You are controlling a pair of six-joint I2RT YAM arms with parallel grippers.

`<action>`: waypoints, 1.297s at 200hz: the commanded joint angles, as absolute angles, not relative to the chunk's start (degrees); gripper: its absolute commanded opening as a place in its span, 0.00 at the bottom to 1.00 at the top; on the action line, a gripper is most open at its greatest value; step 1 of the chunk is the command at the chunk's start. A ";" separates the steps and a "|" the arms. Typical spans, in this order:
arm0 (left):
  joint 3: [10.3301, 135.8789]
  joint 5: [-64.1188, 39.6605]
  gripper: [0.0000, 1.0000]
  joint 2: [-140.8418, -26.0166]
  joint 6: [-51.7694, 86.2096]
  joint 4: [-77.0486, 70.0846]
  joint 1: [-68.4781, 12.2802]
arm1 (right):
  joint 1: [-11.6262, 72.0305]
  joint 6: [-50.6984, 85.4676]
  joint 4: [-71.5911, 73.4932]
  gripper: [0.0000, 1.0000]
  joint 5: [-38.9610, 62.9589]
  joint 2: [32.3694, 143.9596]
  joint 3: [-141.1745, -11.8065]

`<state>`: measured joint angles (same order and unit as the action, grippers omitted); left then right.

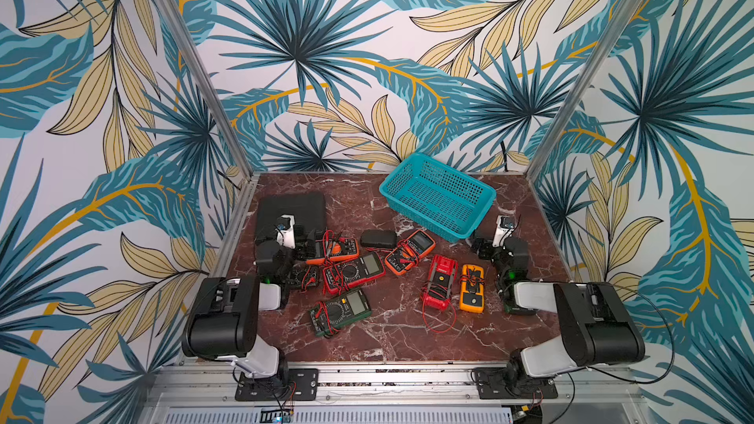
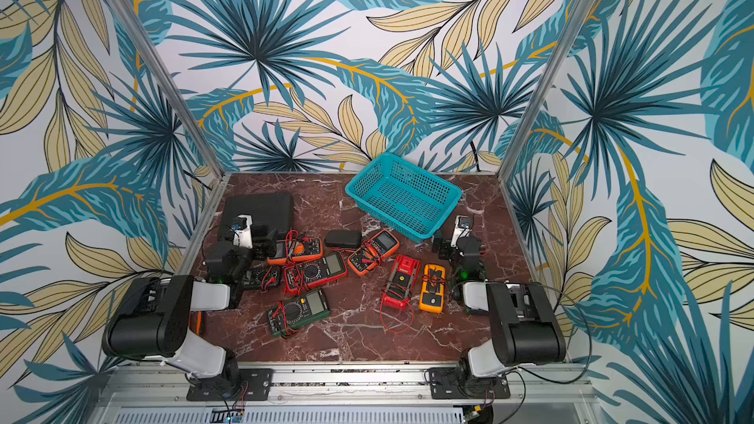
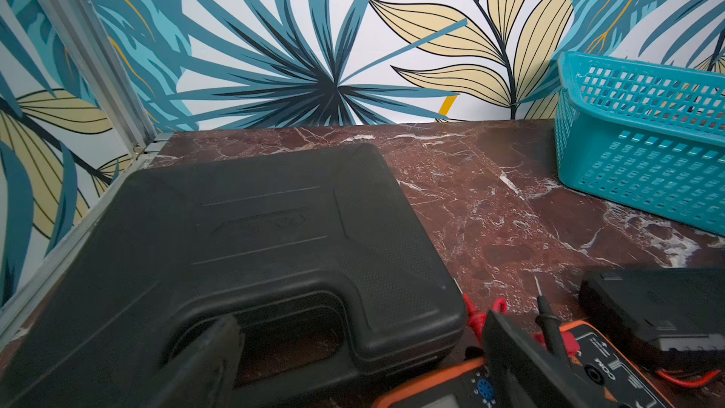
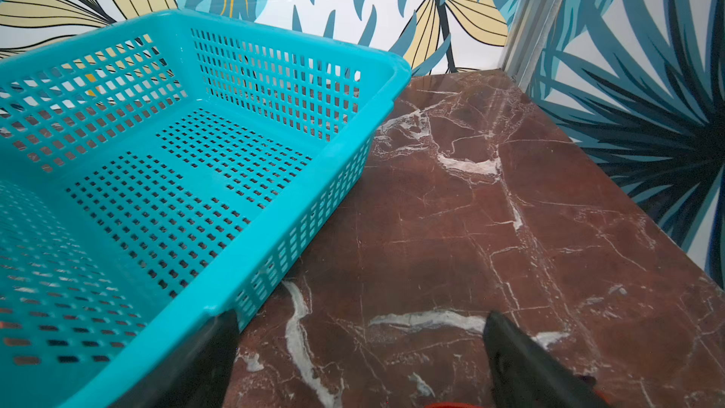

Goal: Put the multimeter into the basket
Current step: Pick up the multimeter from the center of the board.

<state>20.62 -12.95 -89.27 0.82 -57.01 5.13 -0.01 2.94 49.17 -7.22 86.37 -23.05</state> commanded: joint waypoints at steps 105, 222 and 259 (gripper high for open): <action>20.36 -13.53 1.00 -89.71 0.33 -57.31 5.47 | 0.25 2.77 49.39 1.00 -6.92 86.07 -22.94; 21.76 -11.75 1.00 -87.87 1.19 -53.38 5.62 | 0.19 2.84 49.35 0.99 -7.77 85.34 -22.89; 23.59 -10.56 1.00 -82.09 1.66 -45.43 5.61 | 0.25 5.31 35.66 0.99 -14.42 77.00 -26.05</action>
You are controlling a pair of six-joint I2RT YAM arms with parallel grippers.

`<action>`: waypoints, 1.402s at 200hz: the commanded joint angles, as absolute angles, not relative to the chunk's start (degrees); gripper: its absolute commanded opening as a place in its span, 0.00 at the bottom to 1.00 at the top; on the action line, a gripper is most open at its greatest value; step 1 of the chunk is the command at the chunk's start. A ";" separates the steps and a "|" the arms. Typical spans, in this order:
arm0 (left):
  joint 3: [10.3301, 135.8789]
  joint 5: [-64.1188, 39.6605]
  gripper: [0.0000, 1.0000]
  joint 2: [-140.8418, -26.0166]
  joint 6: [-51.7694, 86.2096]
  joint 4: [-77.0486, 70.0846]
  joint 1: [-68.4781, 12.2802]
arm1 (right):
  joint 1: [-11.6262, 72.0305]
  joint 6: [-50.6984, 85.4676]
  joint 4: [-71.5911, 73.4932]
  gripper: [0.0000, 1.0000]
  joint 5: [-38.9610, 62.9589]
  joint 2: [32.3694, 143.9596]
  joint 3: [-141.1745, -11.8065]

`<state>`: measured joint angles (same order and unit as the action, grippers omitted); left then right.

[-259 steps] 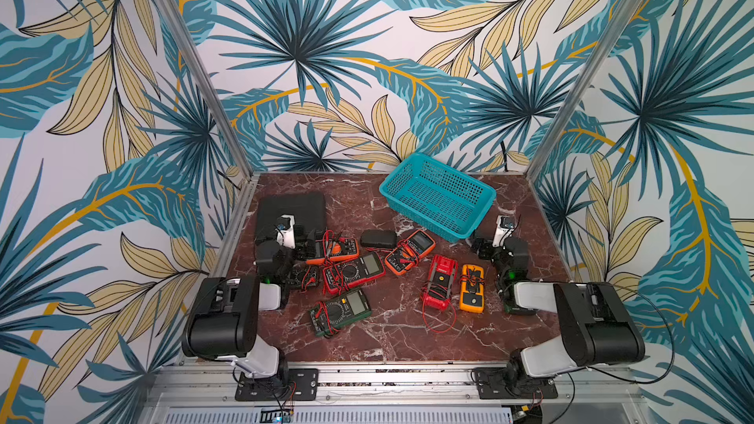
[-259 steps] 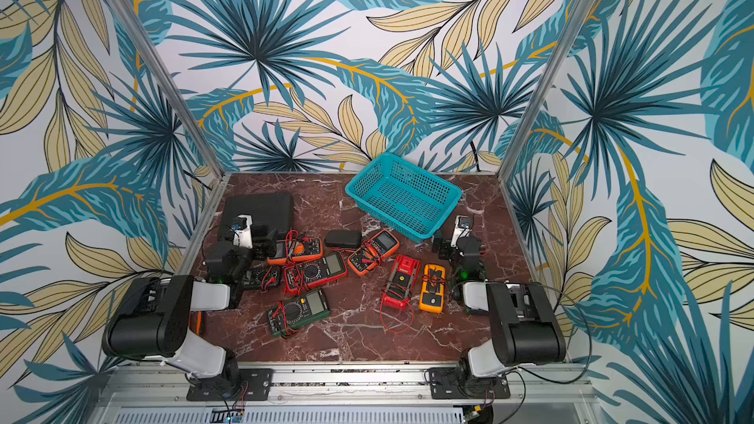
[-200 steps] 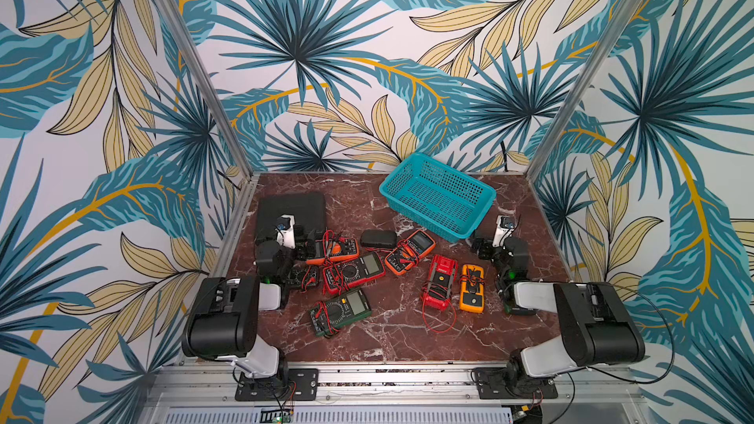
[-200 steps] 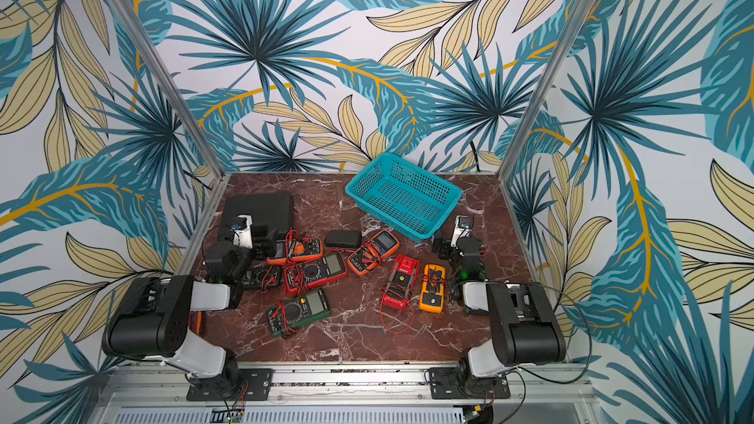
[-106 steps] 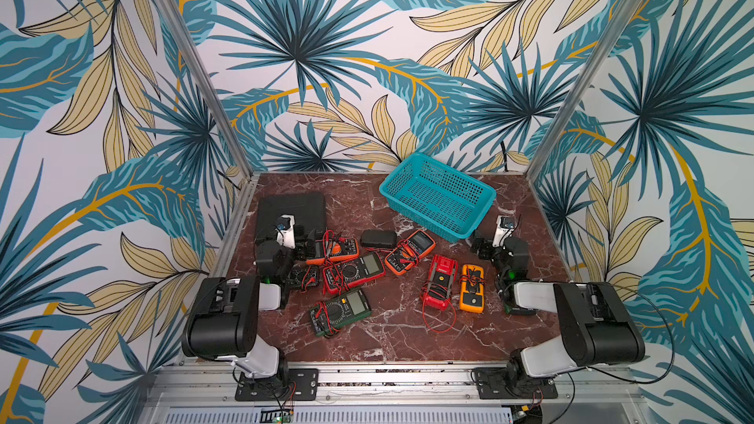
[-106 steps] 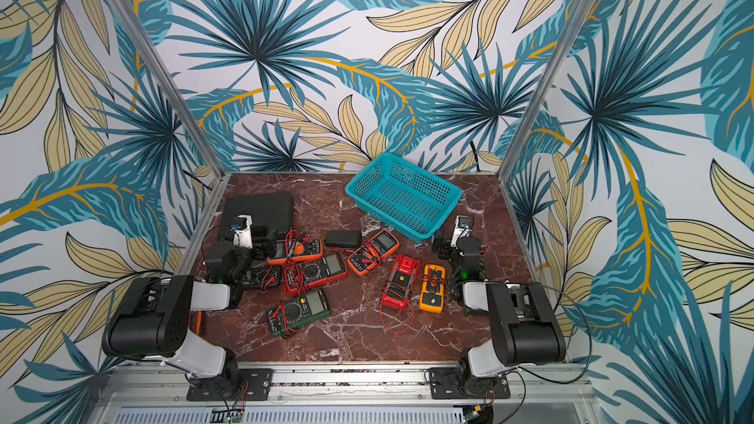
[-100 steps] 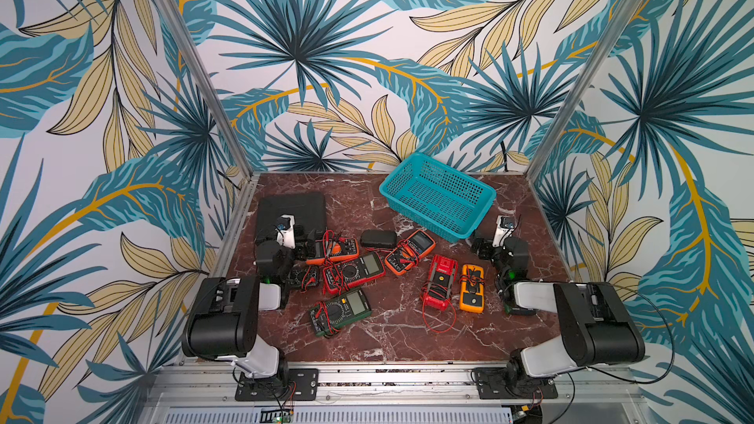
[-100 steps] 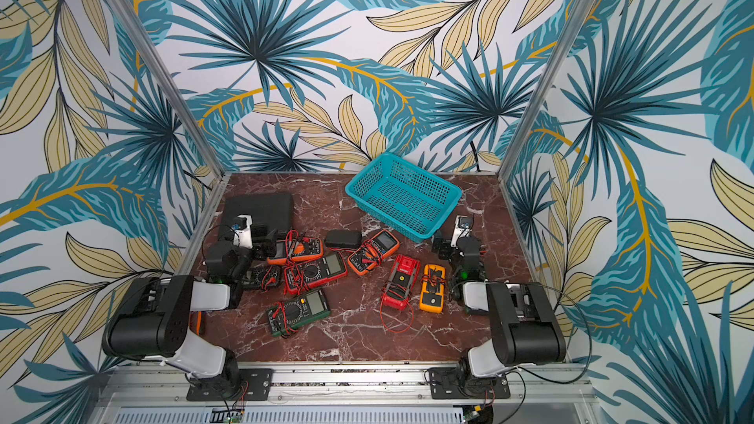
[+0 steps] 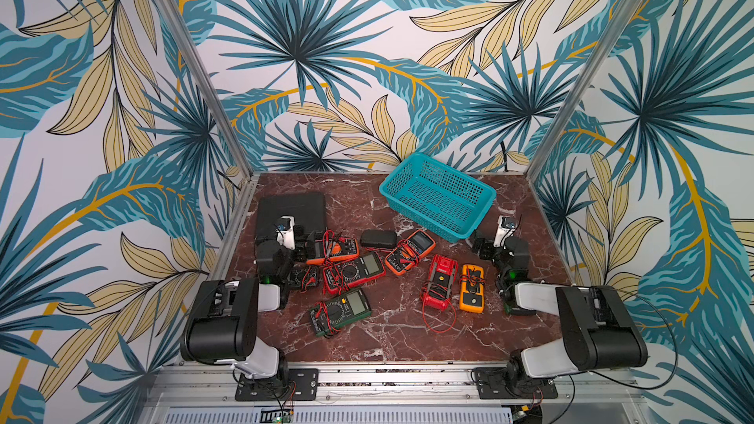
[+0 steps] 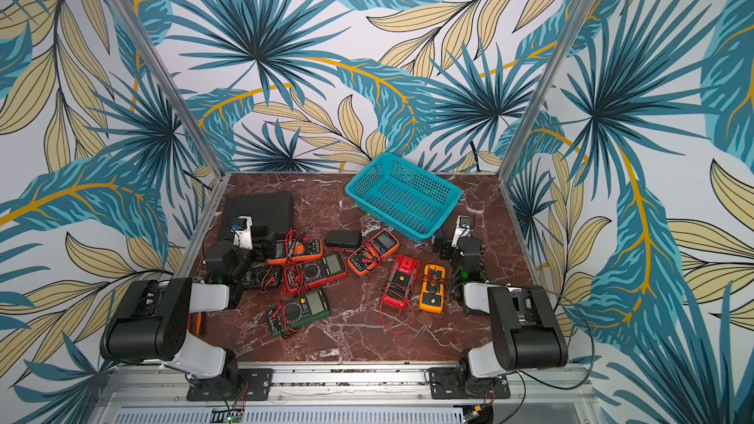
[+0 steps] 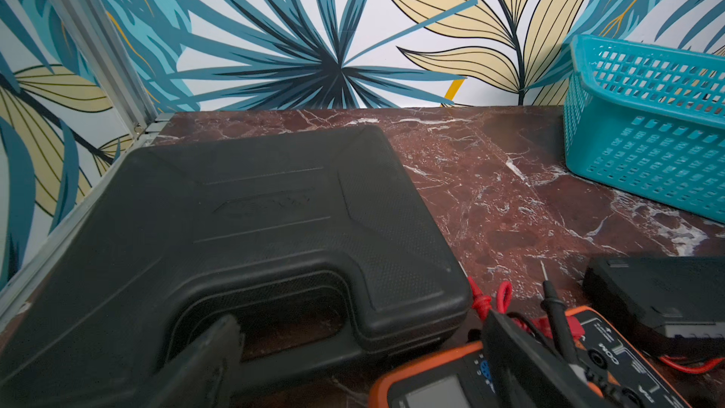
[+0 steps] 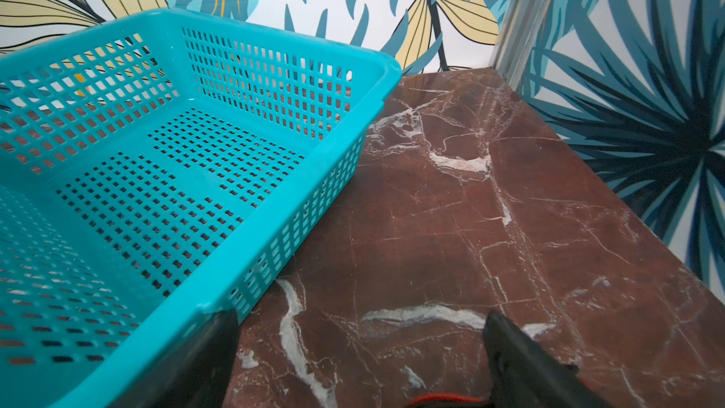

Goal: Put the multimeter into the basket
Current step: Pick up the multimeter from the center of the board.

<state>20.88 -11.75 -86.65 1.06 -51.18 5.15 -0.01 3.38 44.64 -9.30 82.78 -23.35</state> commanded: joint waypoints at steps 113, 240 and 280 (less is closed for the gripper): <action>38.13 -4.71 1.00 -57.69 6.64 1.60 -1.69 | 0.20 19.28 -21.21 0.99 -20.65 52.96 -41.10; 54.17 14.85 1.00 -73.68 23.01 12.99 -42.99 | 0.27 32.60 -43.22 1.00 -19.64 55.98 -48.62; 64.16 15.68 1.00 -85.96 27.84 17.52 -52.34 | 0.28 33.36 -45.83 0.99 -21.35 57.95 -48.96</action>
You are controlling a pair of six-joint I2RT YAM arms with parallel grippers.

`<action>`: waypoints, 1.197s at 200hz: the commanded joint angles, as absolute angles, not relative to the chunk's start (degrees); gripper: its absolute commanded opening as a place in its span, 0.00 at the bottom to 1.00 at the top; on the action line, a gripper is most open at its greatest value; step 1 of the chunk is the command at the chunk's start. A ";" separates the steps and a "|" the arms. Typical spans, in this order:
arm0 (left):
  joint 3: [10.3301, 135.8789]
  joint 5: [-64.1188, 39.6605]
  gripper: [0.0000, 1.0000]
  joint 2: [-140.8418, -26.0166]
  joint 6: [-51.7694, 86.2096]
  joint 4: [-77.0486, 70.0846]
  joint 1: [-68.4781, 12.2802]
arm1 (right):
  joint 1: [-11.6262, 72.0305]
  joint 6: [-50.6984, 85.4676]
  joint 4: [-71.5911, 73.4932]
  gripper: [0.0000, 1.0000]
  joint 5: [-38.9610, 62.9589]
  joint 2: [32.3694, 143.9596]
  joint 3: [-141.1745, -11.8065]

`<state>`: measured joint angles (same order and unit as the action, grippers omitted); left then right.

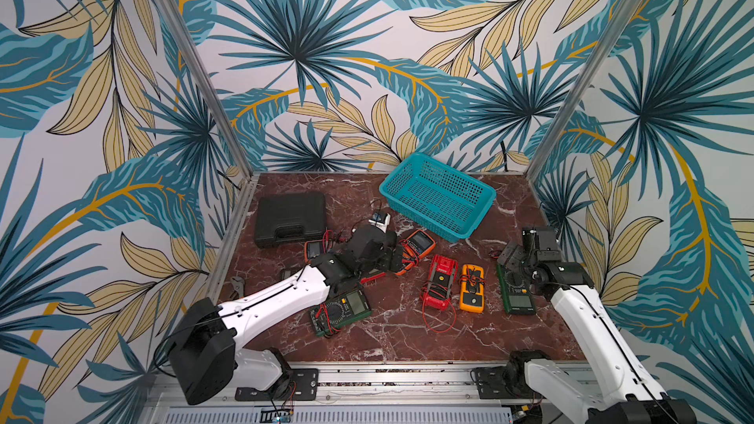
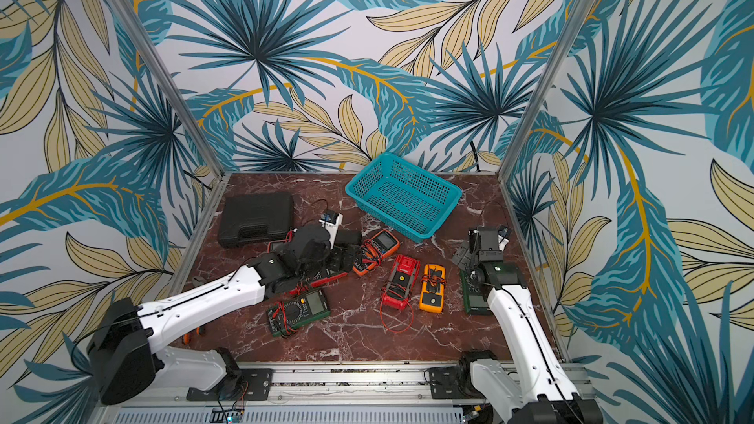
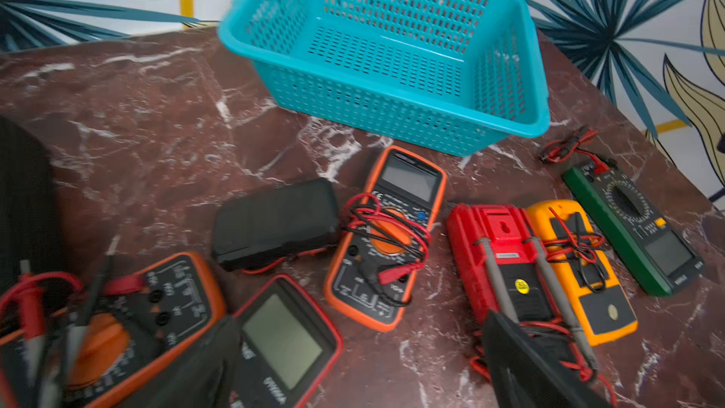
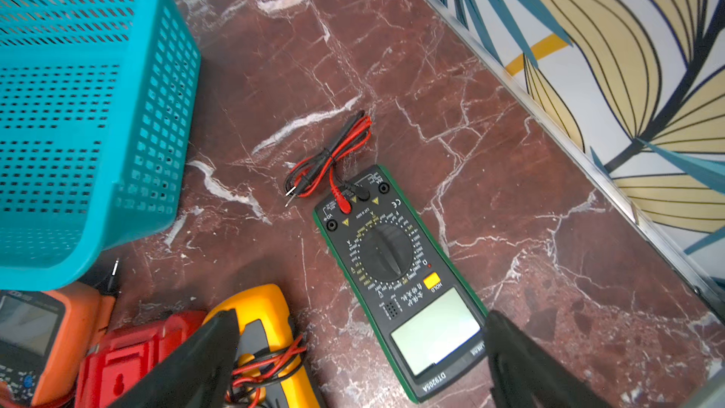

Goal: Put the multimeter into the basket
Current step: Pick up the multimeter from the center of the board.

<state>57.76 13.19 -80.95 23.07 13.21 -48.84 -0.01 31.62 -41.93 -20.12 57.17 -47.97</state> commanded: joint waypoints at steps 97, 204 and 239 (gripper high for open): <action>86.57 6.35 1.00 -108.80 29.71 32.57 -59.80 | 0.21 31.56 -46.36 0.99 -27.08 63.19 -49.69; 97.43 7.43 1.00 -121.41 29.71 43.62 -61.79 | 0.02 29.29 -45.70 0.99 -29.90 60.93 -48.31; 97.54 9.35 1.00 -123.42 29.36 44.34 -61.95 | 0.01 29.25 -45.07 0.99 -29.14 60.34 -47.39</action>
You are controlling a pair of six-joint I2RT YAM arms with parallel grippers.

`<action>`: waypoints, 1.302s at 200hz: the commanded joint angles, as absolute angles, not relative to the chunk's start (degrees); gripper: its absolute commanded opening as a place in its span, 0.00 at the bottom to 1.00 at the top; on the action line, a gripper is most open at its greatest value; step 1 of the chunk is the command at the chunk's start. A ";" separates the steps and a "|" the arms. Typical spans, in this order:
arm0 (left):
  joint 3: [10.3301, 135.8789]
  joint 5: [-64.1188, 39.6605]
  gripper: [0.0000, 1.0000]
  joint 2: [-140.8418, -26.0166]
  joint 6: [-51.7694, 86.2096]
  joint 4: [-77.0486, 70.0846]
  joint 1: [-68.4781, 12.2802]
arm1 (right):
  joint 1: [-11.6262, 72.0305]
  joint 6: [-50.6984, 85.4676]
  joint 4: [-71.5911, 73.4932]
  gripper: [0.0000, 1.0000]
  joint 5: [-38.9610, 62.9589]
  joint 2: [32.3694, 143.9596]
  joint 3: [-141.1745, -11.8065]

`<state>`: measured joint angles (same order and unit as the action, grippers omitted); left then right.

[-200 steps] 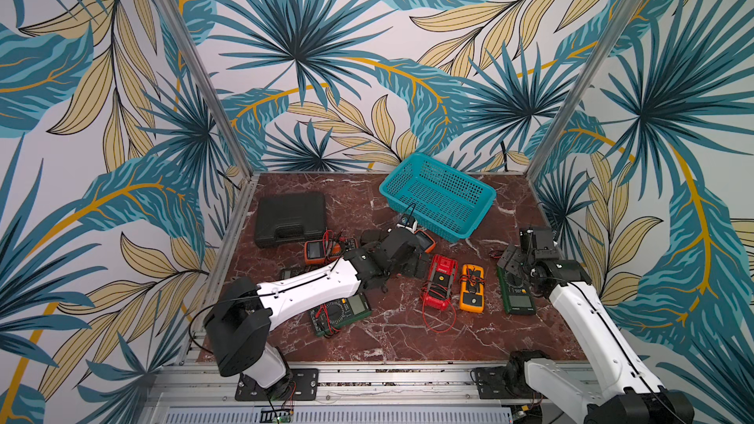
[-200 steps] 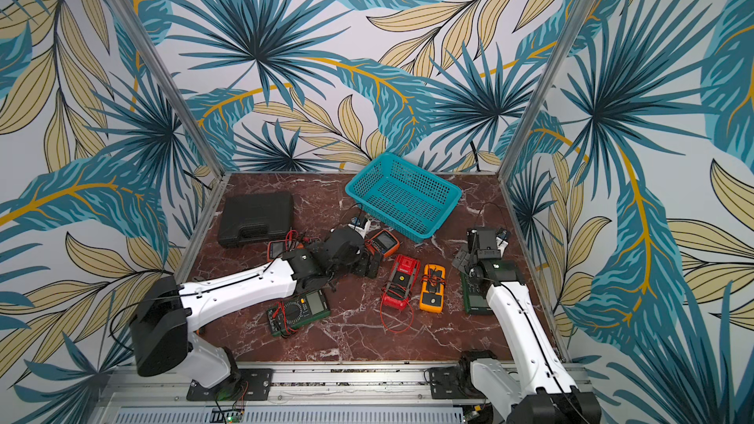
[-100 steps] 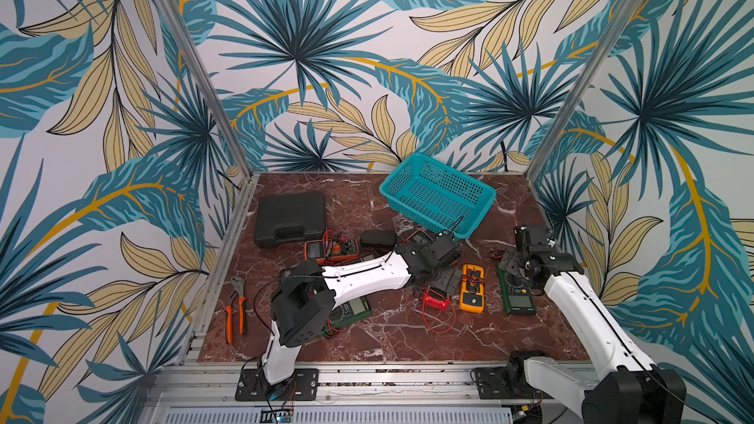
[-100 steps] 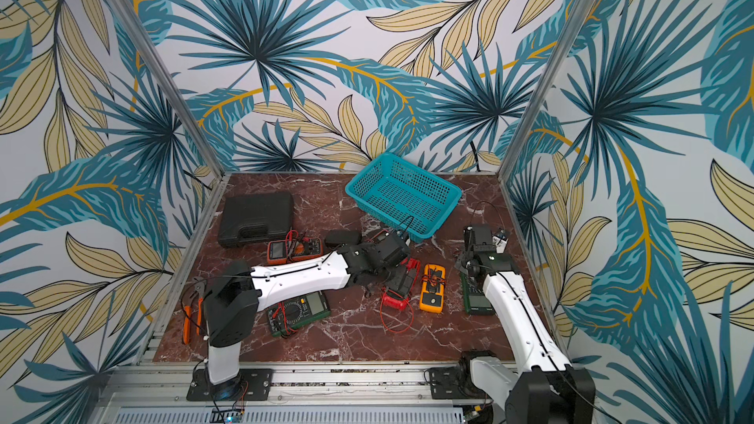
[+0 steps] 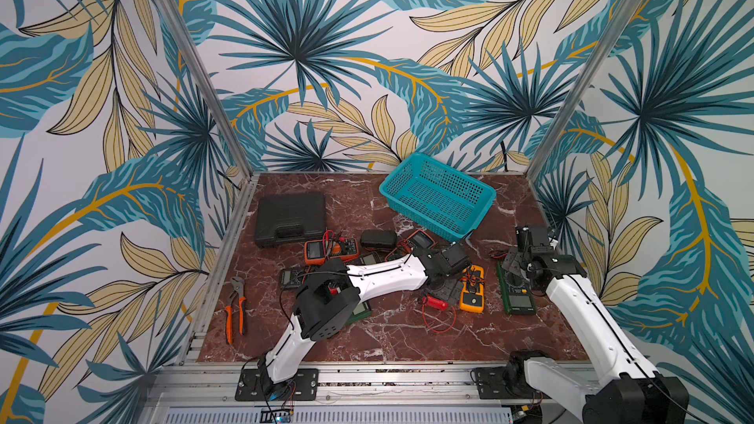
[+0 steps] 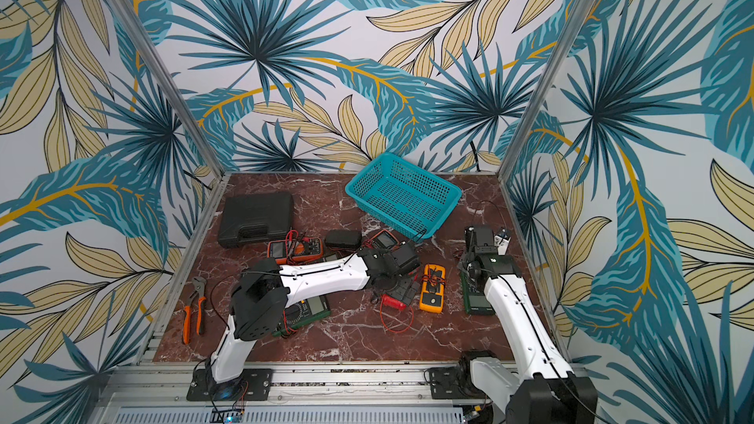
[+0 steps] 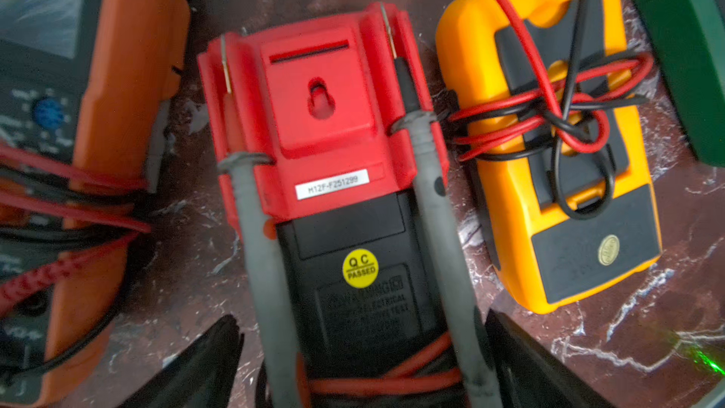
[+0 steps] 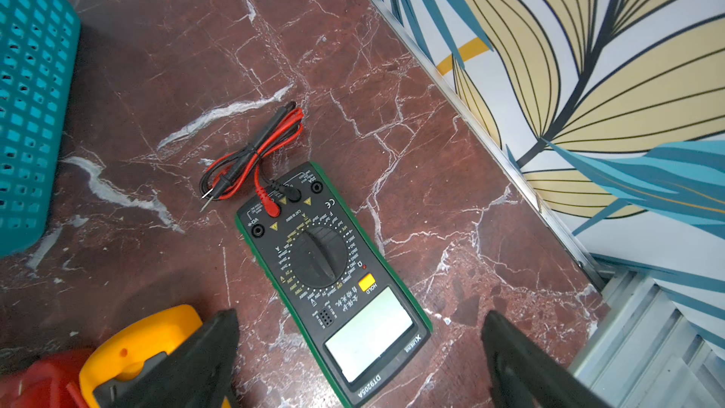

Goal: Put the multimeter into the basket
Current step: Pick up the multimeter from the center of the board.

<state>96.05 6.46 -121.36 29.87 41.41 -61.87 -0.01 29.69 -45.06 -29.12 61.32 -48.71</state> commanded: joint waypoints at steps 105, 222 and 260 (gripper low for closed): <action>98.44 13.27 0.69 -126.85 28.13 46.00 -62.84 | 0.02 29.81 -42.98 1.00 -26.88 61.40 -46.51; 98.67 23.01 0.00 -106.34 19.50 51.95 -62.90 | 0.00 27.44 -43.33 0.99 -23.44 51.68 -46.83; 99.69 24.30 0.00 -101.67 6.86 40.76 -57.95 | 0.00 27.07 -43.06 1.00 -22.39 50.01 -47.70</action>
<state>96.79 20.43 -104.38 16.78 50.43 -61.71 -0.01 27.81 -43.35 -23.59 50.83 -47.51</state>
